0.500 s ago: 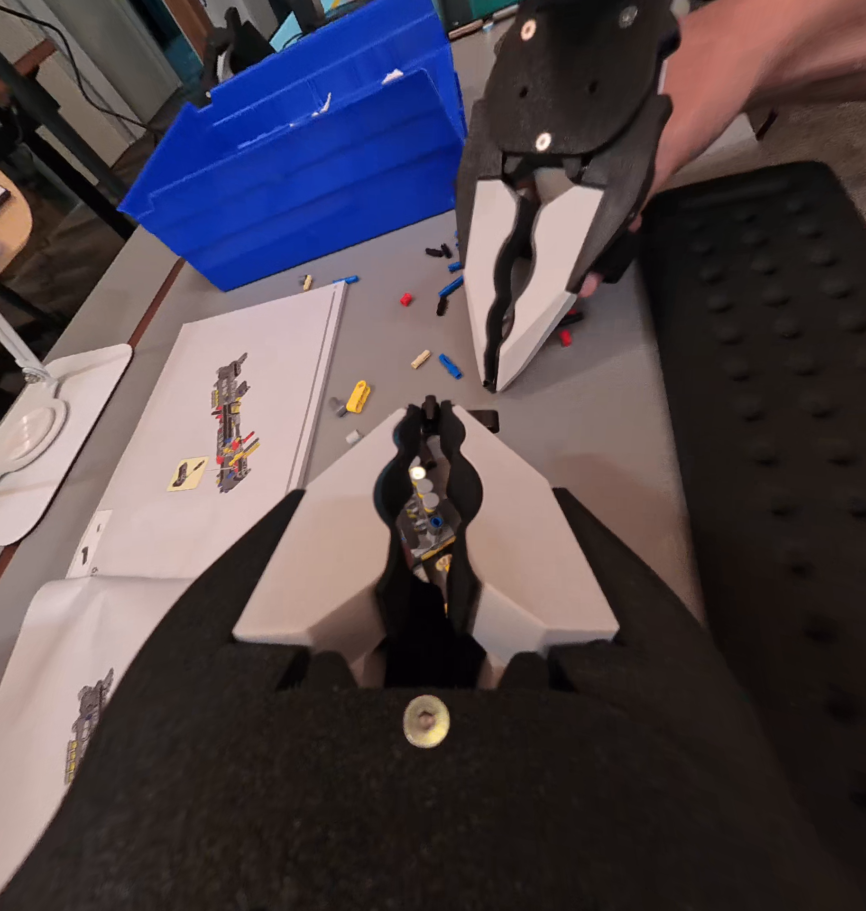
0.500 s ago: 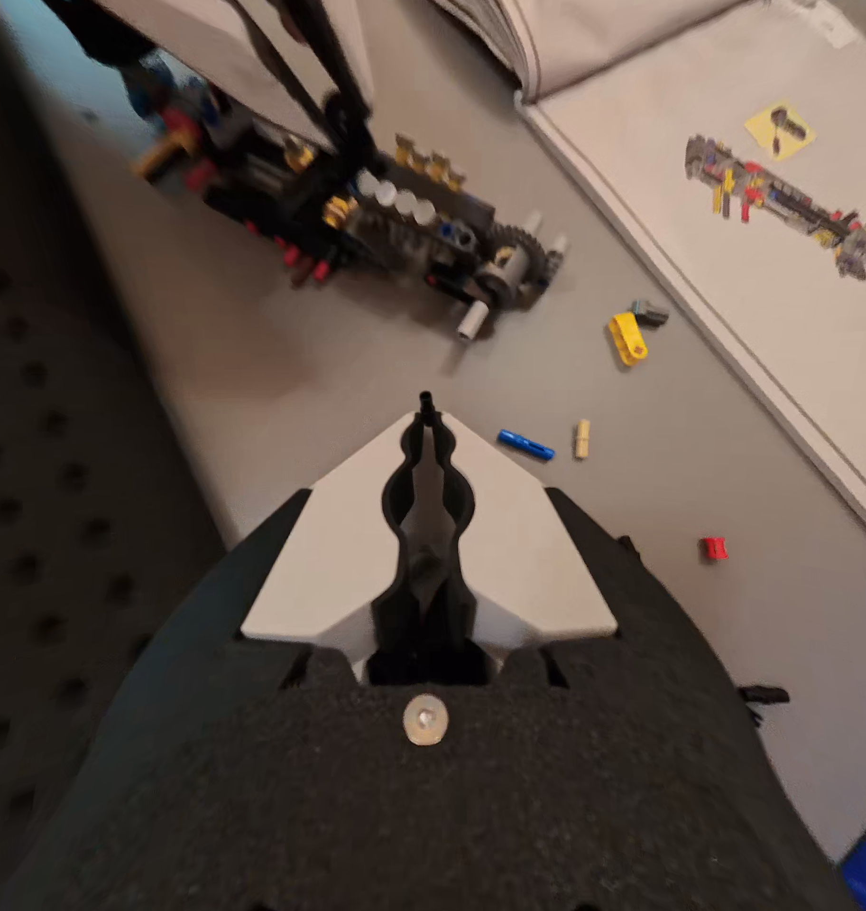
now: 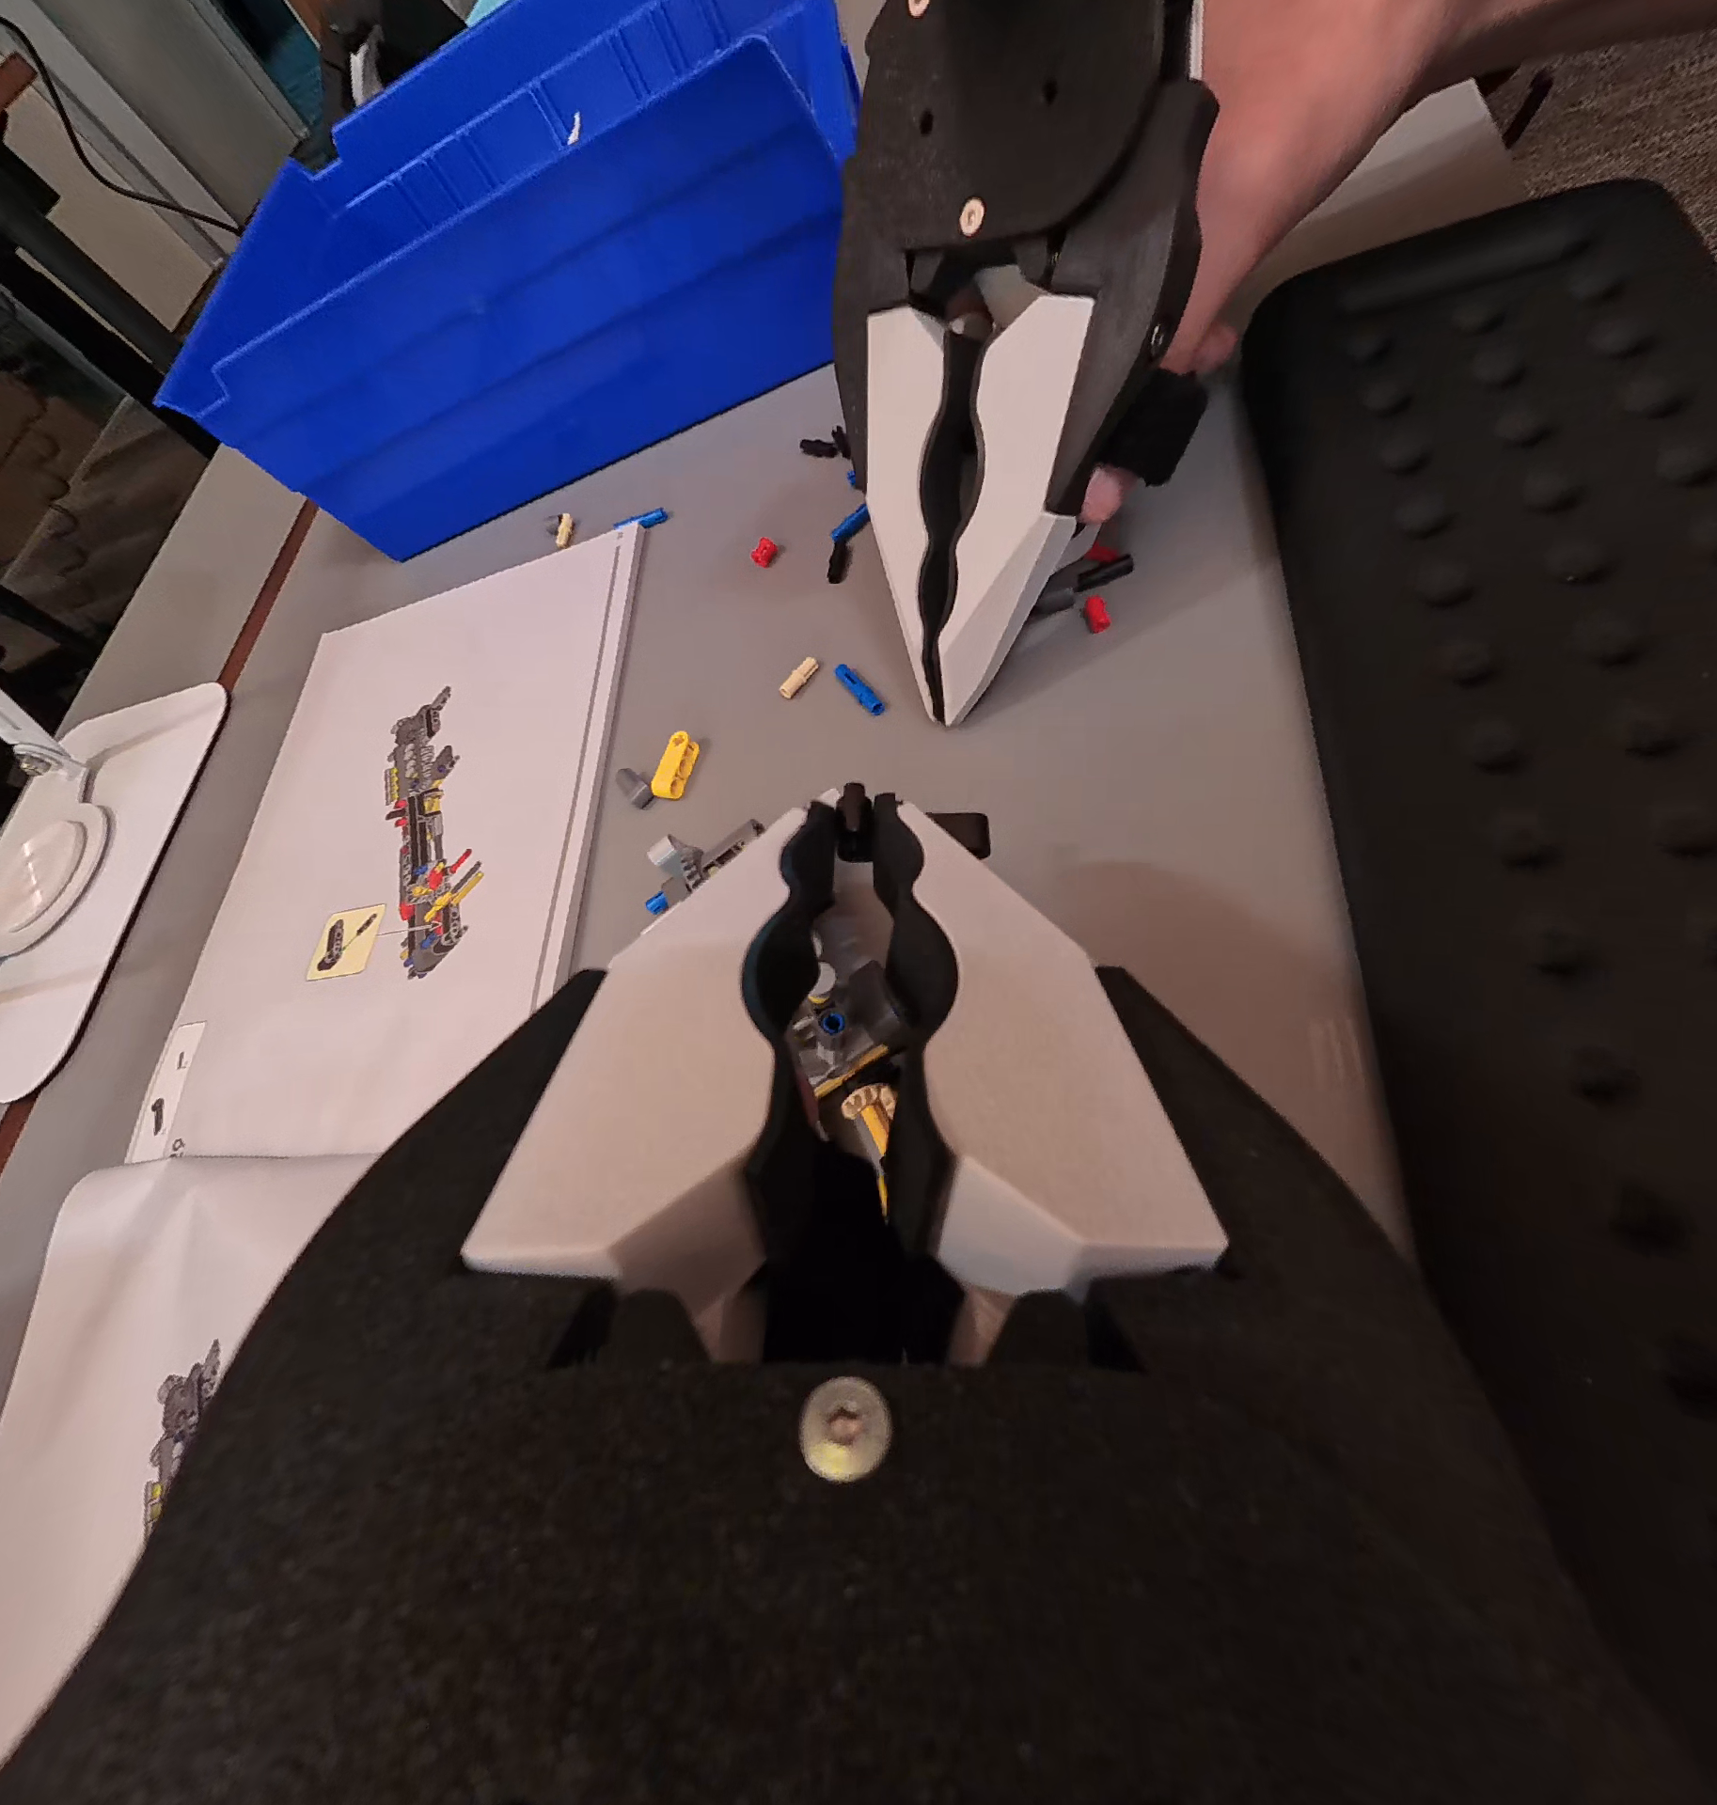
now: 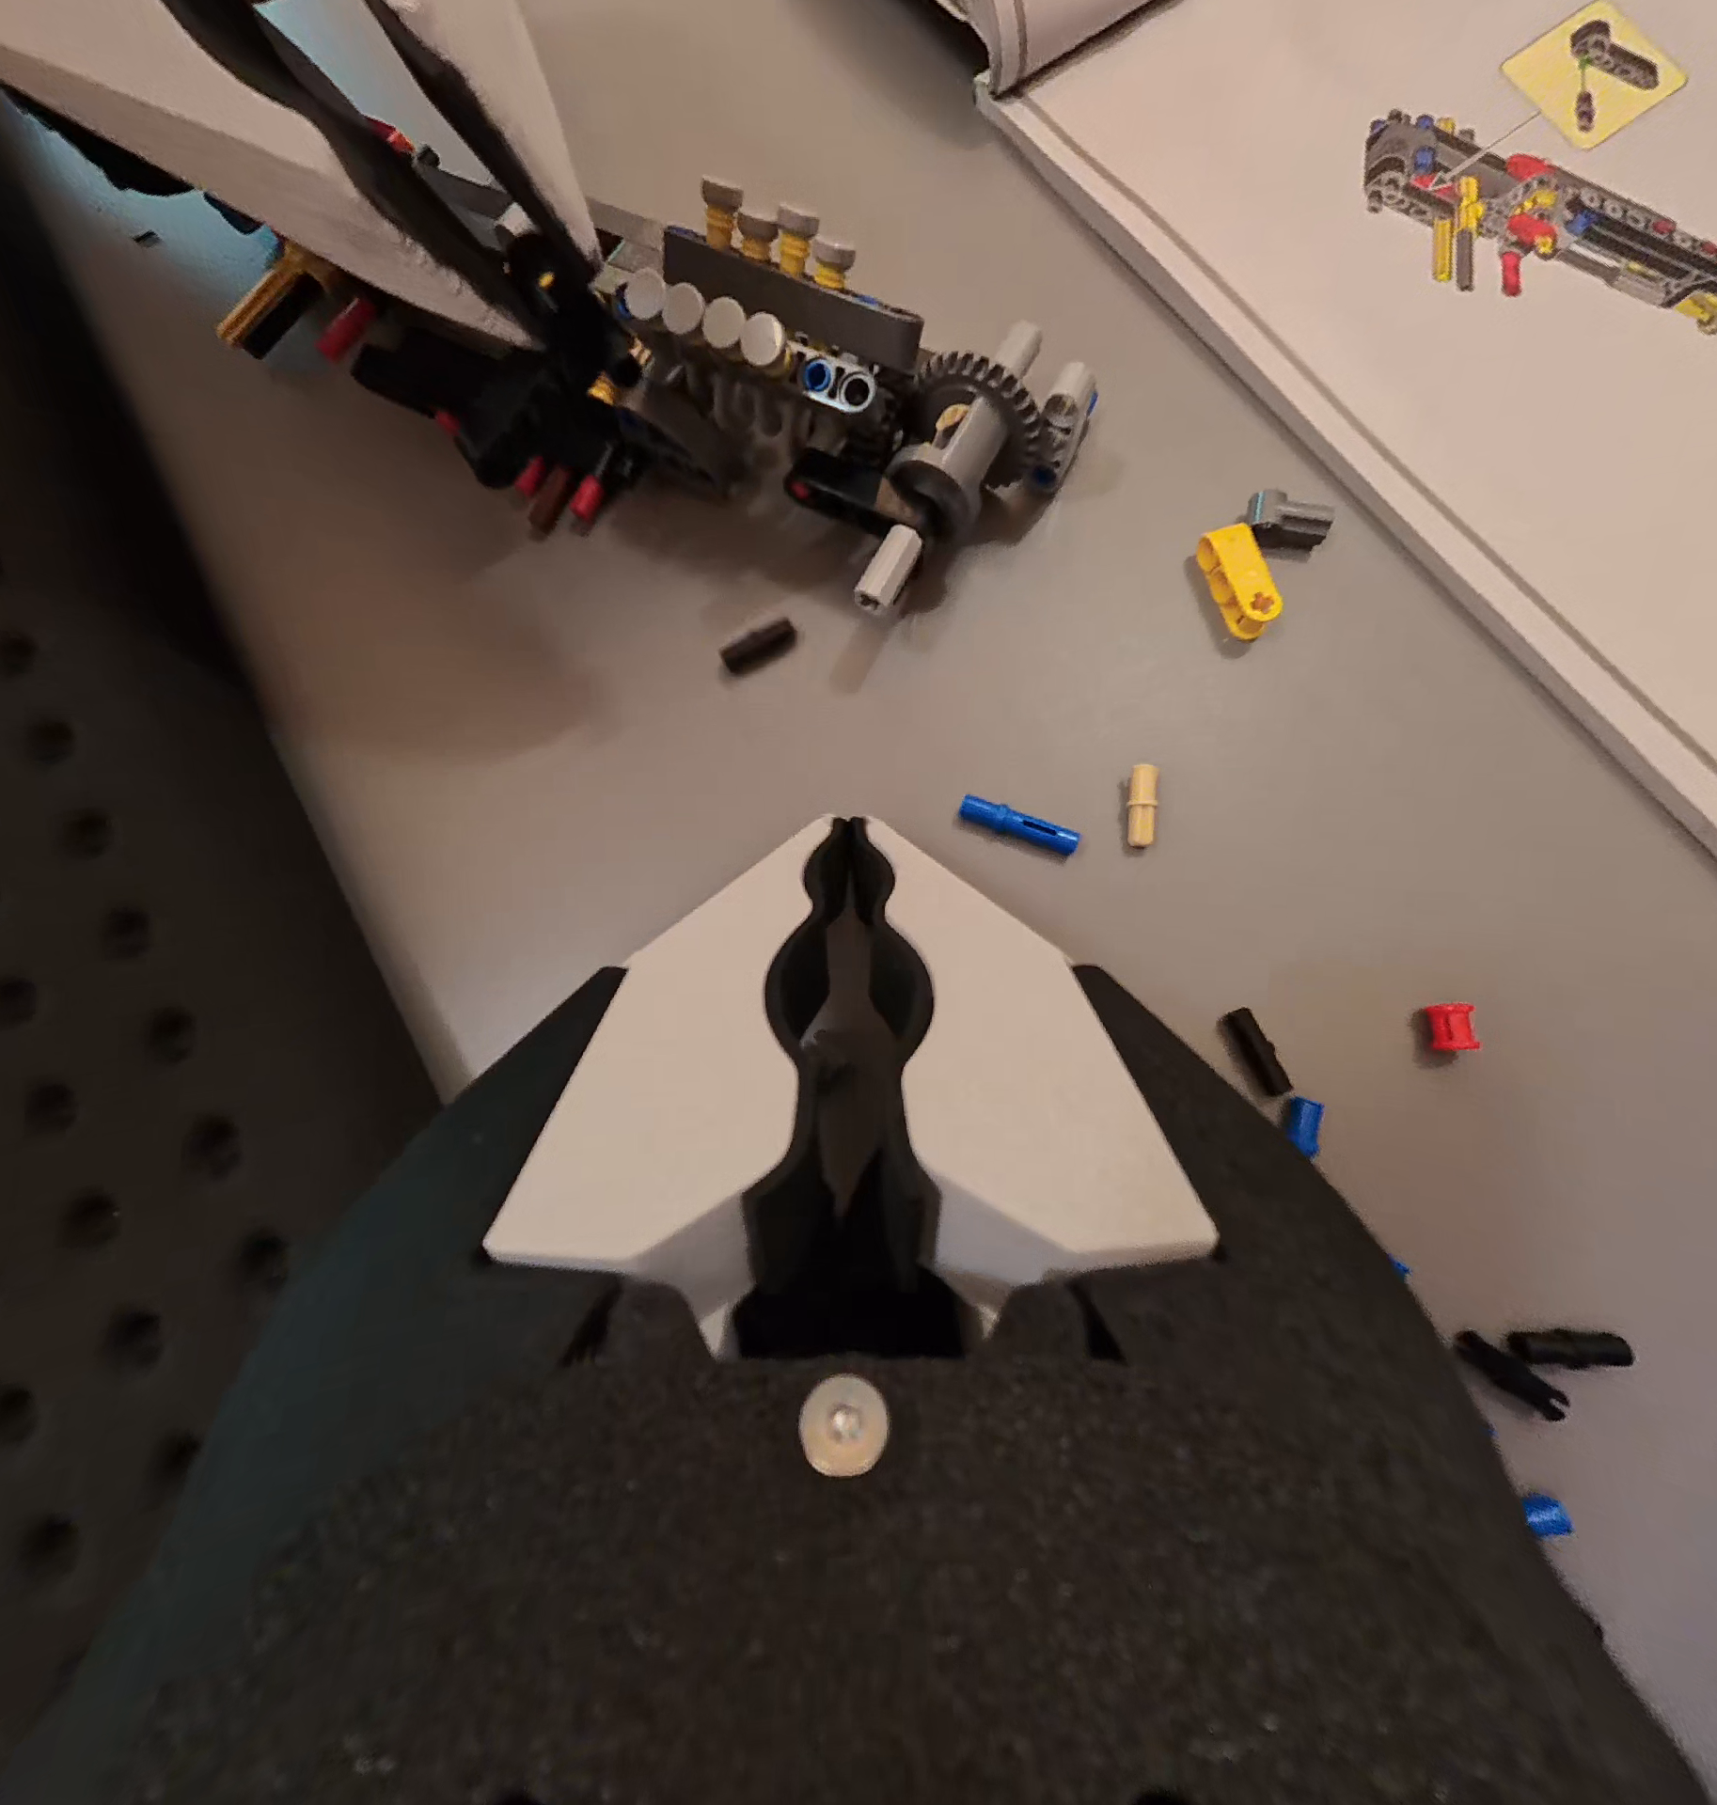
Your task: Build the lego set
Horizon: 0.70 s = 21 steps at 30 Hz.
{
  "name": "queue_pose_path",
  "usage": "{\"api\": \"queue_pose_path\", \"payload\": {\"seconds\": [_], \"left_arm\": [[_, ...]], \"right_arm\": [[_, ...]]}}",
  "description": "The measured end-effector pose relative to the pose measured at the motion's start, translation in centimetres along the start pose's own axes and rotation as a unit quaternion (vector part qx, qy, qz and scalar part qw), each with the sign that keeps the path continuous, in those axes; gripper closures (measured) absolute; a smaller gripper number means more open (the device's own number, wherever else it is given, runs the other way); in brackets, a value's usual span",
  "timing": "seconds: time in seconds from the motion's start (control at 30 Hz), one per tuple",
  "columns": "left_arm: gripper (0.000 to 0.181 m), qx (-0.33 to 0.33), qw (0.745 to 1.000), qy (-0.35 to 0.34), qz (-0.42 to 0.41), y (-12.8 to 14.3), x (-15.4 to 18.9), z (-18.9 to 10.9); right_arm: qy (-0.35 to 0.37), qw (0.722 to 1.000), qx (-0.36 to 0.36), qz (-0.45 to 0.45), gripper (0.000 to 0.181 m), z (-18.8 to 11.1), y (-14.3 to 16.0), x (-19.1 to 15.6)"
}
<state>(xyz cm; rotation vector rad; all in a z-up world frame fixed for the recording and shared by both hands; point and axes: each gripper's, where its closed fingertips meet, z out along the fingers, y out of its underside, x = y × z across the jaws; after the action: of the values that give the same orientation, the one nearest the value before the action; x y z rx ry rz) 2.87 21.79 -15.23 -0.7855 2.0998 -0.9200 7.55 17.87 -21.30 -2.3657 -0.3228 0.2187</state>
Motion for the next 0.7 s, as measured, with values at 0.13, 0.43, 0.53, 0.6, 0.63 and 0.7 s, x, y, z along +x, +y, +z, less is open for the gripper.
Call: {"api": "queue_pose_path", "payload": {"seconds": [0.13,0.43,0.53,0.6,0.63,0.7], "left_arm": [[0.175,-0.006,1.0,-0.021,0.014,0.2,-1.0,-0.5],[0.175,0.012,0.993,-0.09,-0.071,1.5,-7.1,-3.5],[0.175,0.013,0.993,-0.087,-0.081,1.7,-7.3,-3.6],[0.175,0.007,0.994,-0.085,-0.071,1.8,-7.1,-3.4],[0.175,0.005,0.994,-0.083,-0.065,1.8,-6.9,-3.3],[0.175,0.006,0.995,-0.076,-0.059,1.6,-6.4,-3.1]], "right_arm": [[-0.021,1.0,0.0,0.019,0.165,0.1,-0.7,-0.9],[0.046,0.998,0.007,-0.03,0.162,4.2,-4.8,-3.9],[0.03,0.999,-0.006,-0.029,0.161,4.6,-4.7,-3.6],[0.034,0.999,-0.009,-0.035,0.161,4.7,-4.7,-3.3],[0.032,0.999,-0.007,-0.043,0.161,4.8,-4.9,-3.2],[0.016,0.998,0.0,-0.063,0.163,4.9,-5.2,-3.5]]}}
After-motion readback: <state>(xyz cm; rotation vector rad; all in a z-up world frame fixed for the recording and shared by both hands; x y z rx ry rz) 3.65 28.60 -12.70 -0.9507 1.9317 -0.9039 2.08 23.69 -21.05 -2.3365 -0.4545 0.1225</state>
